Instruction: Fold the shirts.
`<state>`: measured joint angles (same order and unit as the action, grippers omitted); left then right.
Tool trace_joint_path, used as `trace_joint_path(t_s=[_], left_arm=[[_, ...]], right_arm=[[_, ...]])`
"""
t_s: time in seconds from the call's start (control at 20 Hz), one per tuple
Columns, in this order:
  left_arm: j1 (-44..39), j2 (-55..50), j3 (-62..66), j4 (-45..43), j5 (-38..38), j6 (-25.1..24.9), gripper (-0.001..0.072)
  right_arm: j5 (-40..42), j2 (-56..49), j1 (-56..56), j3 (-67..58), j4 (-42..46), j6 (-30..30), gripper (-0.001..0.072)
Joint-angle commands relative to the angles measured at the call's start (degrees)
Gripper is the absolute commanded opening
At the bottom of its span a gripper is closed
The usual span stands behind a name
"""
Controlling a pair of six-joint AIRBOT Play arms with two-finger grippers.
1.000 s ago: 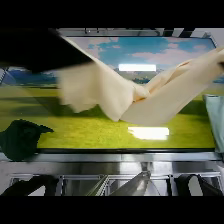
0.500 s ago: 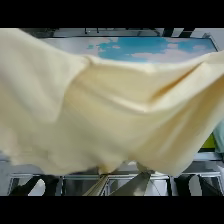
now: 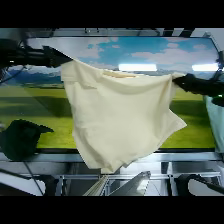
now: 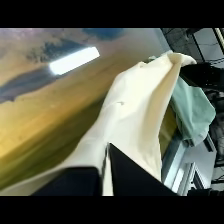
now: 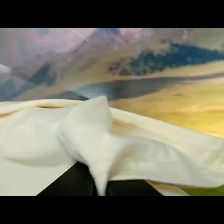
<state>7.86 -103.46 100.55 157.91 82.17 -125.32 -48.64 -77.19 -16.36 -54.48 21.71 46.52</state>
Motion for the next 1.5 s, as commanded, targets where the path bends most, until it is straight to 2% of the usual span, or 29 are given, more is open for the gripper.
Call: trace_joint_path(t_s=[0.0, 0.05, 0.1, 0.2, 0.3, 0.4, 0.5, 0.6, 0.85, 1.1, 1.25, 1.3, 1.4, 1.45], left_arm=[[-1.57, -17.35, 12.74, 3.37, 2.4, 4.5, 0.0395], [-0.87, -18.78, 15.45, 4.76, 3.56, 5.66, 0.0578], [0.11, -19.02, 17.35, 4.87, 4.37, 7.96, 0.0682], [2.95, -17.03, 17.59, 4.85, 7.41, 9.9, 0.0682], [6.16, -12.46, 11.98, 2.95, 12.13, 9.97, 0.068], [8.07, -6.8, 2.64, 0.72, 15.43, 9.84, 0.068], [9.09, 0.2, -9.62, -0.9, 14.95, 7.5, 0.068], [10.08, 7.1, -21.77, -2.45, 13.25, 4.74, 0.068], [13.86, 20.87, -45.24, -2.86, 10.29, 2.91, 0.068], [20.28, 31.58, -58.03, -5.51, 10.4, 2.82, 0.068], [25.07, 39.01, -65.42, -5.44, 10.32, 3.37, 0.068], [26.49, 41.4, -67.87, -5.44, 9.66, 4.48, 0.0681], [28.81, 46.03, -72.37, -7.02, 6.49, 6.86, 0.0681], [29.73, 48.09, -74.12, -10.27, 4.92, 9.03, 0.0681]], right_arm=[[4.2, -16.2, 1.36, -6.84, -0.72, -2.82, 0.0359], [1.2, -17.44, 0.42, -9.29, 0.26, -2.8, 0.038], [-1.68, -17.62, -0.81, -11.58, 2.14, -2.14, 0.038], [-7.04, -16.09, -4.57, -15.65, 9.6, 4.55, 0.0388], [-13.51, -13.57, -9.49, -17.68, 19.56, 10.99, 0.0536], [-22.05, -12.09, -14.75, -17.62, 26.56, 11.34, 0.0536], [-28.41, -12.63, -19.41, -16.96, 32.63, 10.93, 0.0535], [-30.53, -13.97, -22.36, -15.32, 33.62, 8.31, 0.0523], [-32.09, -19.5, -21.75, -13.49, 33.75, 5.27, 0.0512], [-37.4, -25.0, -16.92, -12.83, 34.86, 4.24, 0.0487], [-37.86, -26.6, -13.66, -12.11, 35.1, 4.24, 0.0482], [-38.05, -27.17, -12.52, -12.11, 35.12, 4.24, 0.0443], [-38.71, -27.93, -10.43, -12.0, 35.1, 4.28, 0.0419], [-38.99, -28.09, -9.7, -12.0, 35.12, 4.26, 0.0316]])
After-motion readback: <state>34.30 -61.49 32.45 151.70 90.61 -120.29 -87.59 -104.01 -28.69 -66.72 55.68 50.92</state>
